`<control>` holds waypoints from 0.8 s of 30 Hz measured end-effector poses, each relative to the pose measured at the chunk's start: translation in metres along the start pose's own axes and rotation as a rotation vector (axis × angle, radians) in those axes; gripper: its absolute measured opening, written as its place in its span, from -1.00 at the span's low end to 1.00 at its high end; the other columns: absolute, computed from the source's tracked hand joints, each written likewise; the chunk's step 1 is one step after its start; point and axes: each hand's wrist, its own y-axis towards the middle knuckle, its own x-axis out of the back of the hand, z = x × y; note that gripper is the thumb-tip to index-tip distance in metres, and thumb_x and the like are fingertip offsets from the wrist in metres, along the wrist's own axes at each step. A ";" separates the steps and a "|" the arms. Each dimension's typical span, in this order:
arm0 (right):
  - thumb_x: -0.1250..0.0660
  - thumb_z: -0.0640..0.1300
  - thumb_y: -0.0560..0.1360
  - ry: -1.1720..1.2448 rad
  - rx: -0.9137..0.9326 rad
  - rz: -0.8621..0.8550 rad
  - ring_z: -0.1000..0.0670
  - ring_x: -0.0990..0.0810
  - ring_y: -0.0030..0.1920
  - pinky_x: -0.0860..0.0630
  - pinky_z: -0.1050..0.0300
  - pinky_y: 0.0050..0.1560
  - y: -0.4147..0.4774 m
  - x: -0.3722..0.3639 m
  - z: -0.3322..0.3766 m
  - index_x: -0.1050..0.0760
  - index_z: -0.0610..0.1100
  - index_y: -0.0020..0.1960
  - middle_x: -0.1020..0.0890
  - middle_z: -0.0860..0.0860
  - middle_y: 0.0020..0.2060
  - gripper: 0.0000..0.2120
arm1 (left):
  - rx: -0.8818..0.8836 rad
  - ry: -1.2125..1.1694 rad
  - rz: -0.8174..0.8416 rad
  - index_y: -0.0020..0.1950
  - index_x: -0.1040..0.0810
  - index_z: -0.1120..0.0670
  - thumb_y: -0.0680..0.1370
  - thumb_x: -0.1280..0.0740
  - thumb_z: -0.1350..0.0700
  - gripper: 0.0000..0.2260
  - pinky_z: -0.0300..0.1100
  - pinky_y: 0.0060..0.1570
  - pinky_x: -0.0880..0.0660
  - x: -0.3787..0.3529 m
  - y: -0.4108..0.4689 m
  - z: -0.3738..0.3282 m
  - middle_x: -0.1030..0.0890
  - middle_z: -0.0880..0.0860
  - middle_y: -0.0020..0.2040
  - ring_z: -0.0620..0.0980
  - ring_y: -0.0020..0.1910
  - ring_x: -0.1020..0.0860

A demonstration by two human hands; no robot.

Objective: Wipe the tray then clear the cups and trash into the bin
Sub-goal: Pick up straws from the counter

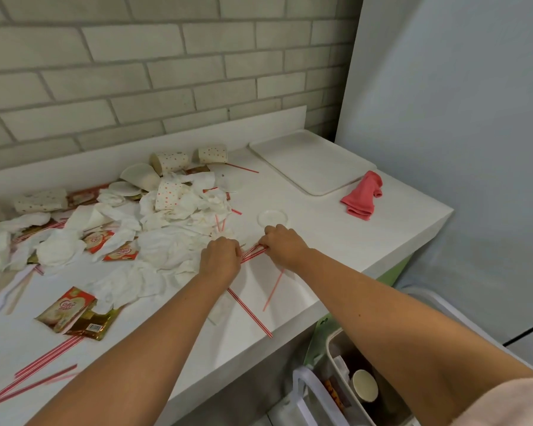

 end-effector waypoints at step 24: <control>-0.16 -0.21 0.57 0.055 0.000 0.010 -0.14 -0.43 0.13 -0.26 0.10 -0.03 -0.011 0.007 -0.028 -0.50 -0.20 0.09 -0.48 -0.11 0.10 -0.82 | -0.281 0.402 0.027 0.15 -0.42 0.17 0.49 -0.15 0.37 -0.73 -0.12 0.16 -0.28 -0.002 0.002 -0.006 -0.51 0.09 0.13 0.10 0.19 -0.36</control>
